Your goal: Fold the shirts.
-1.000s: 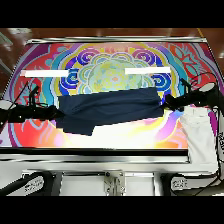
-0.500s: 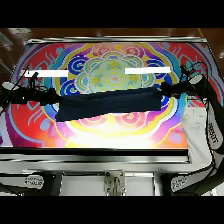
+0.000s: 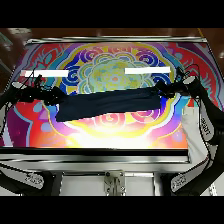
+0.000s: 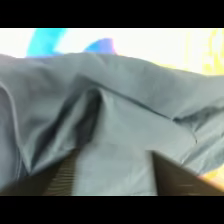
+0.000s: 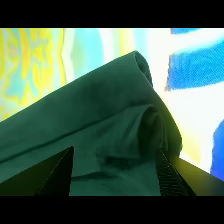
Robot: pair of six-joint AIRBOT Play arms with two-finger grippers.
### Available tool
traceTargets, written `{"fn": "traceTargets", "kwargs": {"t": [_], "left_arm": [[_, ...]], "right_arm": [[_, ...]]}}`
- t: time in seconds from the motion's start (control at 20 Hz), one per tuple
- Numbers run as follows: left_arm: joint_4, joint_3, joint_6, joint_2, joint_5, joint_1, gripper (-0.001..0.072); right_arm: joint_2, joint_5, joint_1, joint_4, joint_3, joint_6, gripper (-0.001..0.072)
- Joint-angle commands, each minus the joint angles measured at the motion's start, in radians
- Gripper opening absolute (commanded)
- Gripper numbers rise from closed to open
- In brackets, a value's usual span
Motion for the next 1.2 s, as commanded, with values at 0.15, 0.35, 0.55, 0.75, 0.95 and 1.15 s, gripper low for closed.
{"fn": "traceTargets", "kwargs": {"t": [0.15,0.35,0.55,0.75,0.95,1.15], "left_arm": [[-0.017,0.140,-0.005,-0.009,-0.106,0.019,0.0581],[-0.071,0.201,-0.005,0.006,-0.132,0.001,0.0581],[-0.090,0.204,-0.005,0.027,-0.146,-0.030,0.0580],[-0.161,0.204,-0.001,0.030,-0.166,-0.045,0.0580],[-0.198,0.204,0.016,0.032,-0.167,-0.084,0.0232],[-0.198,0.203,0.017,0.021,-0.147,-0.232,0.0056]], "right_arm": [[0.040,0.044,-0.090,-0.044,0.002,0.027,0.0632],[-0.015,0.143,-0.104,0.014,0.002,0.043,0.0634],[-0.085,0.149,-0.052,0.133,0.002,0.024,0.0633],[-0.102,0.099,-0.015,0.147,0.003,0.038,0.0395],[-0.054,0.127,-0.037,0.171,0.003,-0.013,0.0055],[0.137,0.266,-0.041,0.152,0.003,-0.086,0.0055]]}}
